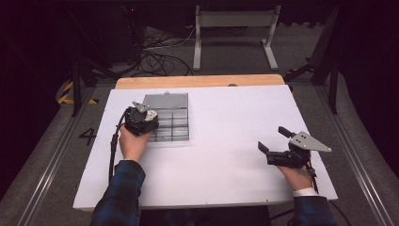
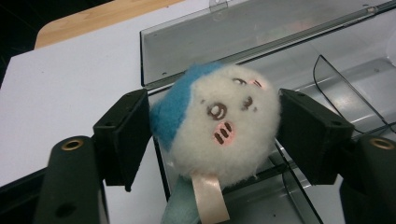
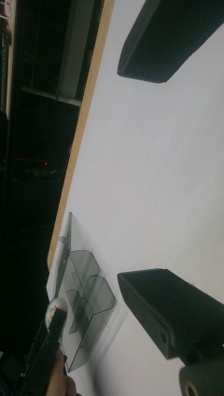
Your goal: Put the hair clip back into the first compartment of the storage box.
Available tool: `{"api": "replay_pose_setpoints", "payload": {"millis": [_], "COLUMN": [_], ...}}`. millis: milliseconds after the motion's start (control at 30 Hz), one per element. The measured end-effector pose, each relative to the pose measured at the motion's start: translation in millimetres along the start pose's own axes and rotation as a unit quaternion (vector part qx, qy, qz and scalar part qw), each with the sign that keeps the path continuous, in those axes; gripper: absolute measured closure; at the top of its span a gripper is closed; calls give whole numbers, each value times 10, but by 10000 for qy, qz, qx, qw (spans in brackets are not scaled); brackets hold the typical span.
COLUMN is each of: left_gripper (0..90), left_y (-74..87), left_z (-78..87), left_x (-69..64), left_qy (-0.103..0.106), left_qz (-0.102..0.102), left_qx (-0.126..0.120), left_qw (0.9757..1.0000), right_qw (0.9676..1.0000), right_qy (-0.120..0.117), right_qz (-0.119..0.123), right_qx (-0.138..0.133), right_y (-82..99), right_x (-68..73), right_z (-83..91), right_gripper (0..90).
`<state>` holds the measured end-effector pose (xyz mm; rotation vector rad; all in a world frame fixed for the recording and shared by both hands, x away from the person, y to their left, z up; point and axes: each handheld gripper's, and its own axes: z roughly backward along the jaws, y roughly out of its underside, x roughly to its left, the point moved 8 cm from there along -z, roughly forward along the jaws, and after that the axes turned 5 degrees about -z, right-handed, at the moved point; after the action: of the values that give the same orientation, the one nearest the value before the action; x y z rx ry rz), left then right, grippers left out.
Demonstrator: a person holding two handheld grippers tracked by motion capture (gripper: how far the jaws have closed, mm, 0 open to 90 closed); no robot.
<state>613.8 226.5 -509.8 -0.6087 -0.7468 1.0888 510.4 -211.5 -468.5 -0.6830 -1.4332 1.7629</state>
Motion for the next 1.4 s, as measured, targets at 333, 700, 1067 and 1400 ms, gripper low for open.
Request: {"api": "replay_pose_setpoints", "payload": {"millis": [333, 700, 1067, 1400], "left_gripper": [220, 402, 723, 745], "left_y": [-30, -78, -60, -20], "left_z": [42, 140, 150, 98], "left_x": [26, 50, 13, 40], "left_qy": [-106, -51, 105, 75], "left_qz": [20, 19, -208, -178], "left_qx": [-121, -347, -291, -169], "left_qw": [9999, 9994, 9993, 9997], "right_qw": [10000, 10000, 10000, 10000], "right_qy": [-3, -12, -11, -25], "right_qz": [10, -3, -3, 11], "right_qx": [2, 0, 3, 18], "right_y": [1, 1, 2, 7], "right_x": [0, 2, 1, 9], "right_z": [1, 2, -1, -7], "right_gripper": [36, 36, 36, 36]}}
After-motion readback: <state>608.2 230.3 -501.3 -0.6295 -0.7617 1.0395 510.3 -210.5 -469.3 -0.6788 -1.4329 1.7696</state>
